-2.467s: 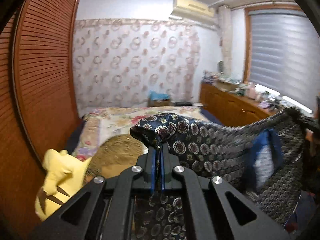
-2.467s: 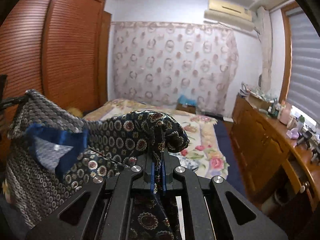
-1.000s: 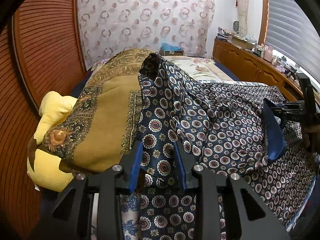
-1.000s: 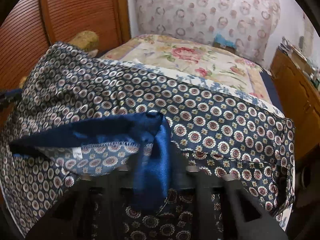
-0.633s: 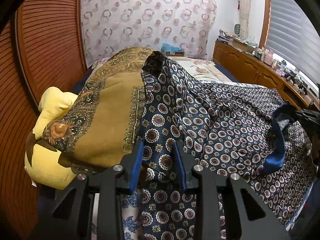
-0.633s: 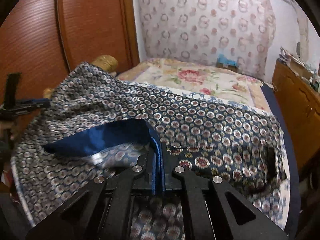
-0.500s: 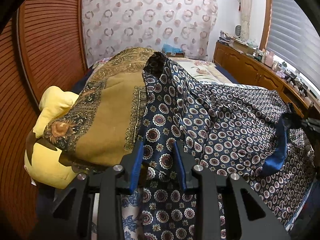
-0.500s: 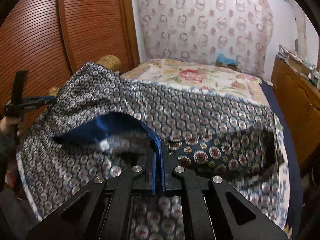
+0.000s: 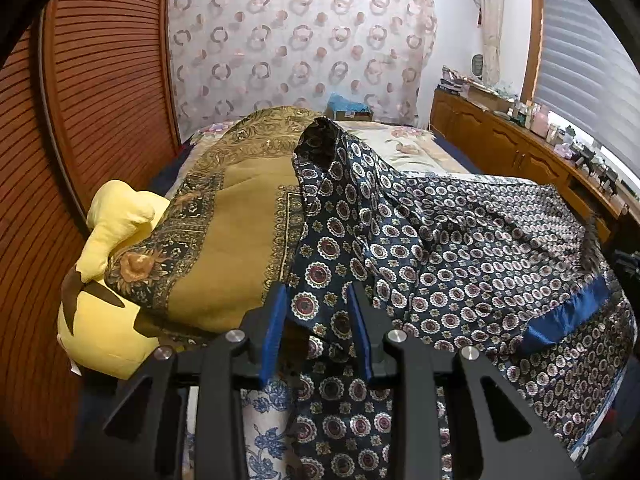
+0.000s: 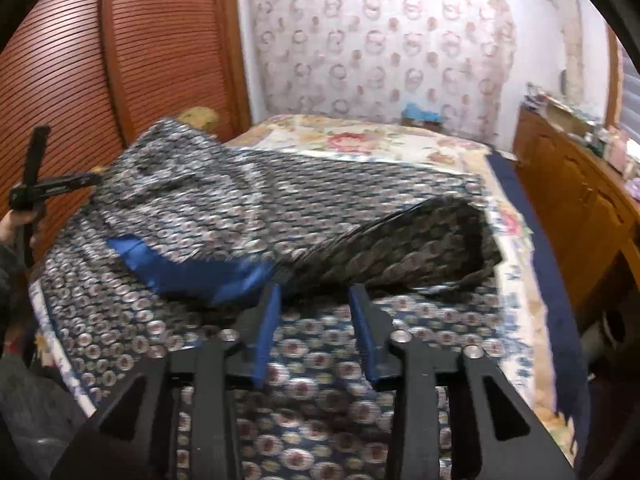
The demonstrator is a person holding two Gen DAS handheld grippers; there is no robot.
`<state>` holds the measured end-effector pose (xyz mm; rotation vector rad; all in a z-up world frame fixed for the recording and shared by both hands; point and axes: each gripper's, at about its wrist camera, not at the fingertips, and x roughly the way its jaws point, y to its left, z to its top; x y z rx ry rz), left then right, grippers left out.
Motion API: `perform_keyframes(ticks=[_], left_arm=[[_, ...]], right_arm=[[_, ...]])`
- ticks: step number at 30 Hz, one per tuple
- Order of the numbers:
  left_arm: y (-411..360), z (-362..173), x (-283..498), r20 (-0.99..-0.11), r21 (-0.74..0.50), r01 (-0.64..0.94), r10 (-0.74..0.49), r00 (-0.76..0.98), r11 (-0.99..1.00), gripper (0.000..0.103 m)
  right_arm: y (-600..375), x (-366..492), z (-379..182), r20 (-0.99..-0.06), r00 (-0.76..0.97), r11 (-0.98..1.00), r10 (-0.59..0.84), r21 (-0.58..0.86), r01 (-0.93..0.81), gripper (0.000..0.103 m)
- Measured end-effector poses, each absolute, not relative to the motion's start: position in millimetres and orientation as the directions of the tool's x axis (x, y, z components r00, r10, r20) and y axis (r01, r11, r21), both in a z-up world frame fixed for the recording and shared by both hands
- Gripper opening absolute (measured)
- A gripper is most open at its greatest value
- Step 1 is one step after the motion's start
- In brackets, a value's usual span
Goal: Fold small clothes
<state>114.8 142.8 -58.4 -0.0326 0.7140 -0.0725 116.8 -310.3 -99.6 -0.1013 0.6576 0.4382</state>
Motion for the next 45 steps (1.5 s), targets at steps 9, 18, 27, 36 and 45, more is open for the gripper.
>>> perform_keyframes(ticks=[9, 18, 27, 36, 45], left_arm=[[143, -61, 121, -0.658, -0.008, 0.028, -0.026, 0.753, 1.000, 0.030], [147, -68, 119, -0.661, -0.054, 0.042, -0.067, 0.747, 0.998, 0.030], [136, -63, 111, -0.637, -0.036, 0.081, -0.086, 0.766, 0.996, 0.011], [127, -42, 104, -0.587, -0.042, 0.107, -0.111, 0.802, 0.993, 0.000], [141, -29, 69, -0.531, -0.110, 0.084, -0.130, 0.837, 0.990, 0.000]], right_arm=[[-361, 149, -94, -0.607, 0.761, 0.964, 0.228, 0.032, -0.263, 0.047], [-396, 191, -118, -0.690, 0.712, 0.990, 0.125, 0.039, -0.136, 0.047], [-412, 204, -138, -0.731, 0.666, 0.989, 0.148, 0.089, -0.121, 0.047], [-402, 199, -128, -0.694, 0.692, 0.976, 0.202, 0.083, -0.202, 0.006], [-405, 173, -98, -0.613, 0.750, 0.967, 0.248, 0.108, -0.231, 0.000]])
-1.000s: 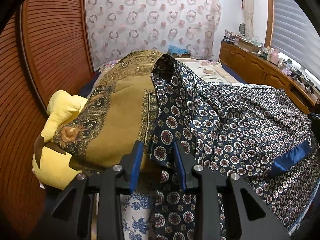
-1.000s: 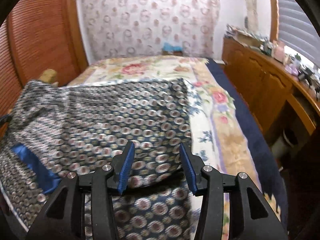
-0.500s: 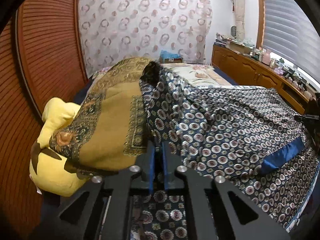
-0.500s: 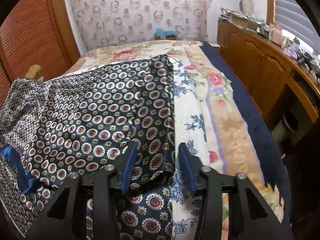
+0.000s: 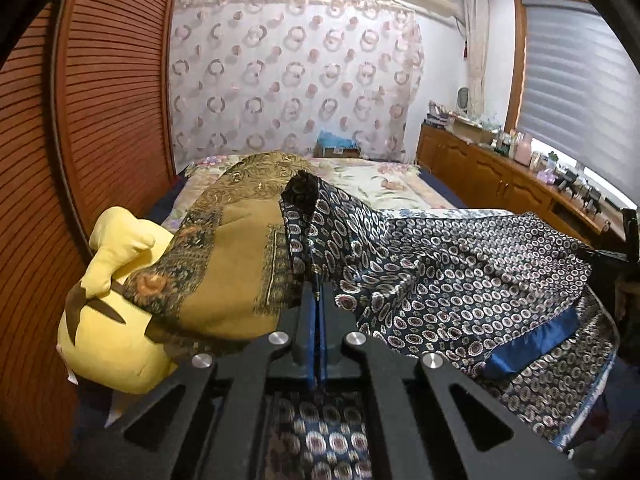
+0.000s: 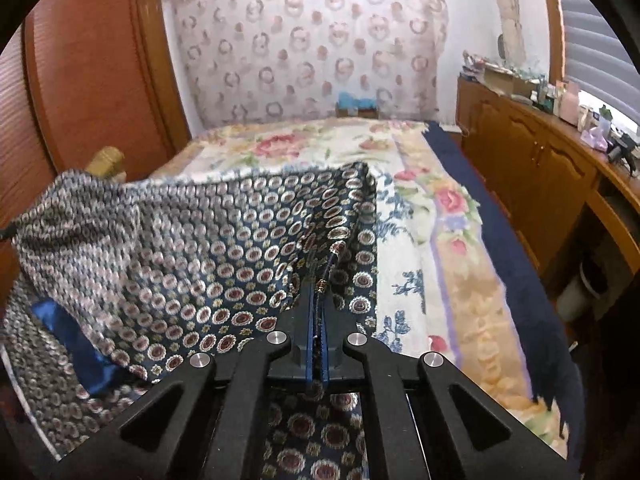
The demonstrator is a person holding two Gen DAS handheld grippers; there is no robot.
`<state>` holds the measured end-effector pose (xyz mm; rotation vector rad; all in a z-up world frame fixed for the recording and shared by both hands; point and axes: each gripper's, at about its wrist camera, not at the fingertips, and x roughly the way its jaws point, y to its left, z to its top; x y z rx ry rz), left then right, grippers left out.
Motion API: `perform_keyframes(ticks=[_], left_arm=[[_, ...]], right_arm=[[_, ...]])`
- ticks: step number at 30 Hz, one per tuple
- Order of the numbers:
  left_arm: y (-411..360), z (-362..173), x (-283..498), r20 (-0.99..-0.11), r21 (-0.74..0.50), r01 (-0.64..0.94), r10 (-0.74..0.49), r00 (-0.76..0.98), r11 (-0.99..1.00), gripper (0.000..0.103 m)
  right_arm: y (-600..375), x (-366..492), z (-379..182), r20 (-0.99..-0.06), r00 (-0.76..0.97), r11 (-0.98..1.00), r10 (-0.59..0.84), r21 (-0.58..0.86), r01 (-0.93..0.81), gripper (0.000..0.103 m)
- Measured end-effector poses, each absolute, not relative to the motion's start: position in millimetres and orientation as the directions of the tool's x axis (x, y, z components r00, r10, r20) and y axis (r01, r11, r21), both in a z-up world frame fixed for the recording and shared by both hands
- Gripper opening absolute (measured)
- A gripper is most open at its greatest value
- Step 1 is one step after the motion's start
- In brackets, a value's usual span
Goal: Fold small clothes
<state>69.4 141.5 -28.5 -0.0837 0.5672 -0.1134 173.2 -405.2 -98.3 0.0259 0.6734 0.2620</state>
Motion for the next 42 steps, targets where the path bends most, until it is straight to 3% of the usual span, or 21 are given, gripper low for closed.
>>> perform_keyframes(ticks=[15, 26, 30, 35, 38, 42], left_arm=[[142, -57, 13, -0.572, -0.151, 0.057, -0.134, 0.809, 0.987, 0.000], [147, -68, 4, -0.622, -0.141, 0.019, -0.104, 0.776, 0.990, 0.000], [145, -63, 3, -0.613, -0.128, 0.034, -0.106, 0.783, 0.991, 0.004], [144, -62, 2, -0.620, -0.104, 0.032, -0.090, 0.780, 0.994, 0.022], [142, -69, 6, -0.643, -0.090, 0.031, -0.081, 0.761, 0.996, 0.024], [141, -84, 11, -0.681, -0.075, 0.021, -0.067, 0.729, 0.997, 0.026]], right_arm=[[-431, 101, -91, -0.603, 0.751, 0.963, 0.268, 0.141, -0.230, 0.000], [-437, 100, -98, -0.631, 0.742, 0.973, 0.226, 0.107, -0.206, 0.001], [-429, 98, -92, -0.619, 0.767, 0.983, 0.169, 0.050, -0.176, 0.010], [-417, 99, -84, -0.590, 0.795, 0.984, 0.141, -0.001, -0.176, 0.024], [-405, 102, -86, -0.585, 0.792, 0.978, 0.172, 0.003, -0.210, 0.040], [-380, 111, -98, -0.609, 0.765, 0.965, 0.207, -0.003, -0.263, 0.050]])
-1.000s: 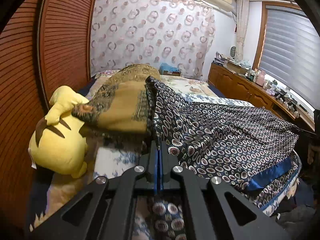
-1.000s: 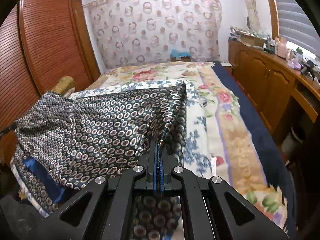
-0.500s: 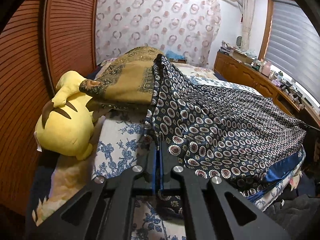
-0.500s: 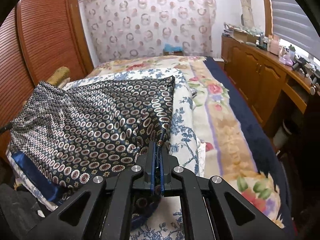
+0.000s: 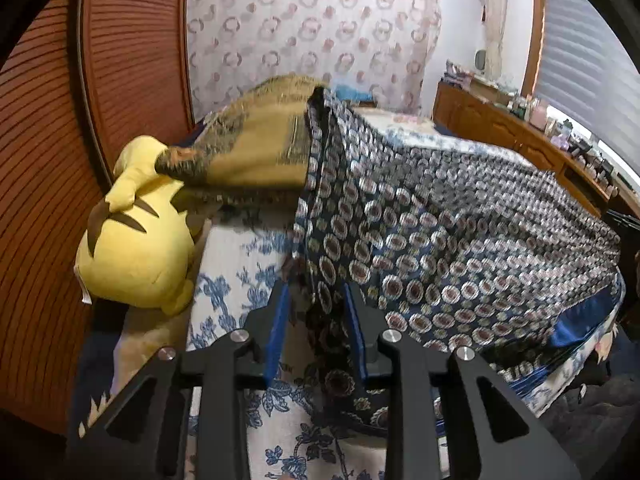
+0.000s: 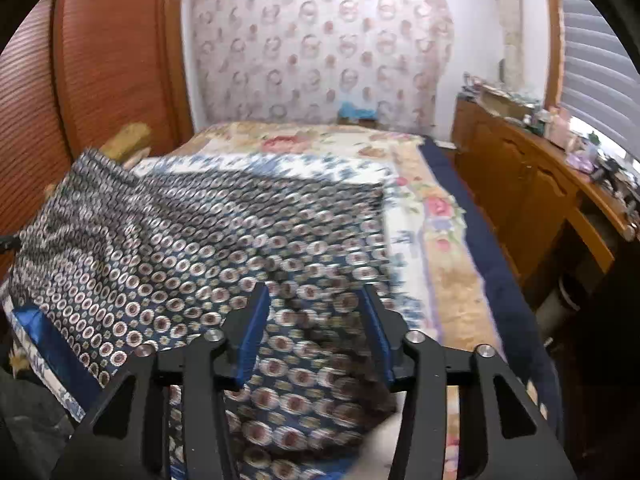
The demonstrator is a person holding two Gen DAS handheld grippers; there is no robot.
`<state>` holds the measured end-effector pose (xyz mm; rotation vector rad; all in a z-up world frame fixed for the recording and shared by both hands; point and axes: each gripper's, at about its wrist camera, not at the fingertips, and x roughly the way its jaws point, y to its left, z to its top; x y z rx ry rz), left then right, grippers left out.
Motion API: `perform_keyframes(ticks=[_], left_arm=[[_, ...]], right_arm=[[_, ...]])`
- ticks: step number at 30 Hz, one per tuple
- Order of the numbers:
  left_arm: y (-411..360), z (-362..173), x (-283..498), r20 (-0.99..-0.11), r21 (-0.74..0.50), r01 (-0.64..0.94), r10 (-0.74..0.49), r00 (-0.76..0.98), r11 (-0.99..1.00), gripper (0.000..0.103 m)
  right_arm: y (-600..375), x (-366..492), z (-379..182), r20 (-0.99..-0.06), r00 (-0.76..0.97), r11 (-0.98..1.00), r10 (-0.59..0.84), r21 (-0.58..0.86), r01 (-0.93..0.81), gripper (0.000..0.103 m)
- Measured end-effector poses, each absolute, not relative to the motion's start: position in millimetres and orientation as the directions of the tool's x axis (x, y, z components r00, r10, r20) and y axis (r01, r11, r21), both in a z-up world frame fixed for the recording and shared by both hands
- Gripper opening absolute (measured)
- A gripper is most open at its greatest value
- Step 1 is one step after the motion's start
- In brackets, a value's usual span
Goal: Fold small clothes
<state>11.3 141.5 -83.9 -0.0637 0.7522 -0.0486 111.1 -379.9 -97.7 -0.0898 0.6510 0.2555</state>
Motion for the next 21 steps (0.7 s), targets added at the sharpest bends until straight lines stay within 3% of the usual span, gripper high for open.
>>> perform_keyframes(ticks=[10, 21], left_arm=[[148, -101, 15, -0.718, -0.089, 0.002, -0.065, 0.693, 0.996, 0.029], [150, -108, 18, -0.725, -0.100, -0.003, -0.071, 0.685, 0.995, 0.031]], right_arm=[[-320, 130, -129, -0.668, 0.686, 0.926, 0.289, 0.012, -0.378, 0.051], [-294, 133, -145, -0.718, 0.635, 0.903, 0.284, -0.022, -0.429, 0.051]])
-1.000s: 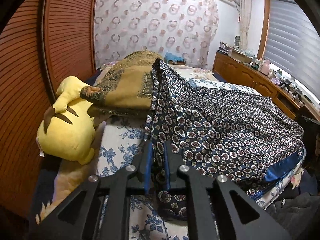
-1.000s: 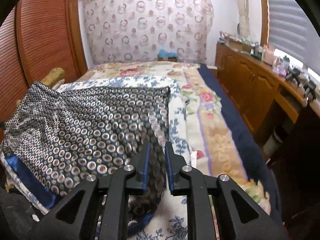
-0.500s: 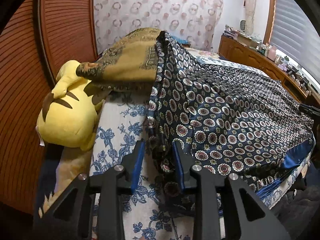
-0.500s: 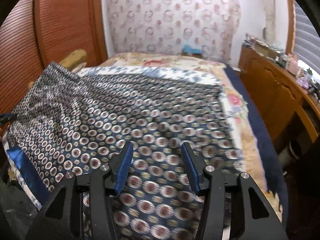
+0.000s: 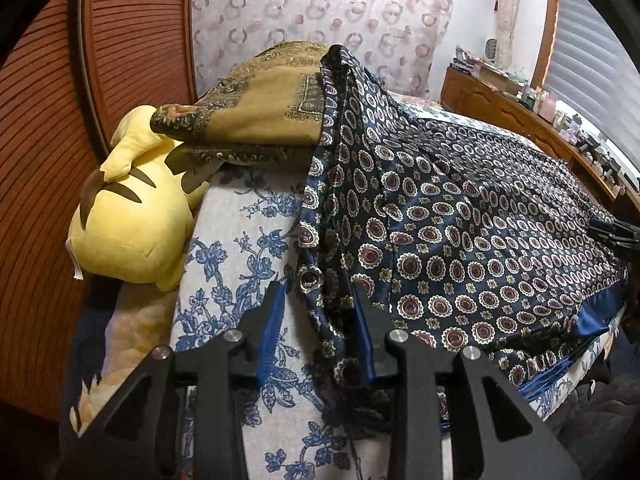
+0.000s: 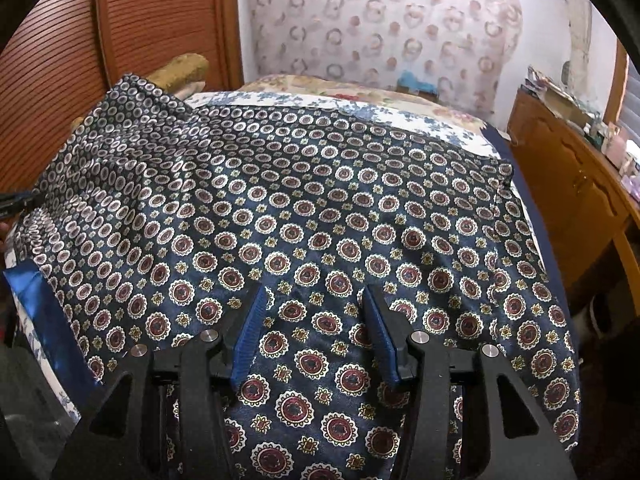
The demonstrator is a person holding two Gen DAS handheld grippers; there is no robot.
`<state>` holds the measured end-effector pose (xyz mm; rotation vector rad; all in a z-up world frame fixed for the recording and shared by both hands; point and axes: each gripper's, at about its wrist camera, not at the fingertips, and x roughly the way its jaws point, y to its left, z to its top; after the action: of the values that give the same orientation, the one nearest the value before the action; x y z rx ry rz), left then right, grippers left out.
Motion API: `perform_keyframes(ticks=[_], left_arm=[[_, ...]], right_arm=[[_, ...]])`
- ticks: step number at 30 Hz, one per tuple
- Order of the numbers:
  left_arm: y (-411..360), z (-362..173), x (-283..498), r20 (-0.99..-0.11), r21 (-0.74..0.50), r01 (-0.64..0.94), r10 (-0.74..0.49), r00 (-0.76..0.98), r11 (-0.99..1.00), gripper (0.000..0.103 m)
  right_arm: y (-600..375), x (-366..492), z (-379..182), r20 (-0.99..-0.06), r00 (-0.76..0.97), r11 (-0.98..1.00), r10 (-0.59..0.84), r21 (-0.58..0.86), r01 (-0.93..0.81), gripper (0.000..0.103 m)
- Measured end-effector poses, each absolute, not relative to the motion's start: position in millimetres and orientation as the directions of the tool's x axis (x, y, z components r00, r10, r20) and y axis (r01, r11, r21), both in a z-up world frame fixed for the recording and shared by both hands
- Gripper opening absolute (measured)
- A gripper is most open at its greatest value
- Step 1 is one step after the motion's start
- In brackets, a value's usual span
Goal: Fold small clothes
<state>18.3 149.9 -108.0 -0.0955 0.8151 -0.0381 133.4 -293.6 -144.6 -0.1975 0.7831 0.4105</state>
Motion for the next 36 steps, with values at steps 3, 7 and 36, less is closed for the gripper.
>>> perform_keyframes(ticks=[3, 7, 36], left_arm=[[150, -108, 19, -0.723, -0.096, -0.005, -0.066, 0.687, 0.995, 0.031], [150, -108, 24, -0.724, -0.096, -0.009, -0.063, 0.687, 0.995, 0.031], [136, -105, 40, -0.689, -0.192, 0.067, -0.183, 0.701, 0.979, 0.005]], right_arm=[[-292, 133, -147, -0.725, 0.631, 0.903, 0.277, -0.029, -0.430, 0.051], [-293, 133, -147, -0.725, 0.629, 0.902, 0.280, -0.025, -0.430, 0.053], [-293, 133, -149, -0.726, 0.625, 0.900, 0.287, -0.019, -0.435, 0.058]])
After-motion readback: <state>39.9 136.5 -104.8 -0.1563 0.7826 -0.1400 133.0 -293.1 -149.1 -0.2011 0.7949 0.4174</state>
